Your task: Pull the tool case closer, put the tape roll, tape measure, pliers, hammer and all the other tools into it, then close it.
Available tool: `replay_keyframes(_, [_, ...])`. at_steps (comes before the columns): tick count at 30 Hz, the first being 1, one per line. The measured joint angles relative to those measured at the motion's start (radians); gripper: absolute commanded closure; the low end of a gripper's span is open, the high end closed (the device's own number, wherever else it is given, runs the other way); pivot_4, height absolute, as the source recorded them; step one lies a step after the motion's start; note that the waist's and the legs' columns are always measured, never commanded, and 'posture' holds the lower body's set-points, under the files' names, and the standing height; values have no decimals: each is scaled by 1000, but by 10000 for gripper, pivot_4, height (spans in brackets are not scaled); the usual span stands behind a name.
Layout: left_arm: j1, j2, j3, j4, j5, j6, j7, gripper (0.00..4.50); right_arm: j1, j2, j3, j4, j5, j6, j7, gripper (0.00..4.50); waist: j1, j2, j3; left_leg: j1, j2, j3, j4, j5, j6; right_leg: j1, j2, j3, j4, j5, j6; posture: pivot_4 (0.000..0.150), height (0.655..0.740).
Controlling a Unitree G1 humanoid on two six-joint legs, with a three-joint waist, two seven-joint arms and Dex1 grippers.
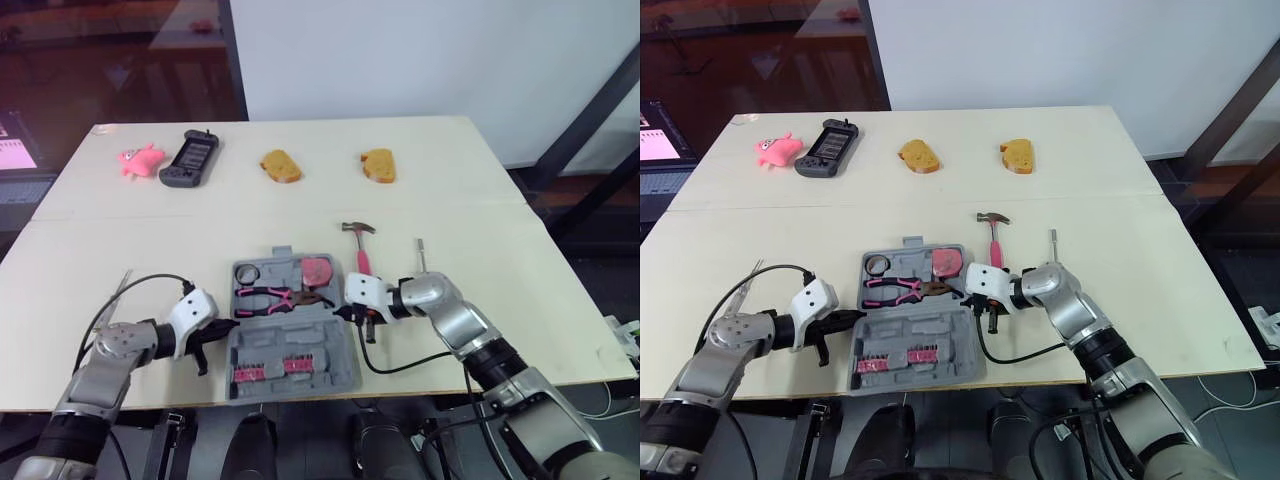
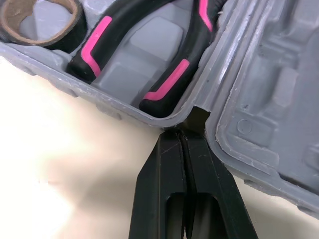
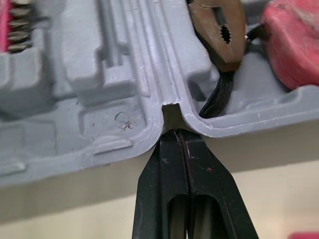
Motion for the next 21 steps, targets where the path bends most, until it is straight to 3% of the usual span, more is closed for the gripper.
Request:
replay_keyframes(9, [-116,-11,-7,114,76,-66,77,44648,-24,43,-7,79,0,-47,-32,45000,-4,0,0,0,0,0,-1,0,0,0,0,0,0,1,2,1500,7238])
replay_keyframes(21, [-39,-24,3,58,71,-60,72,44648,-37,47,-20,113,0,-71,-33,45000,-2,0,0,0,0,0,-1,0,0,0,0,0,0,1,2,1500,7238])
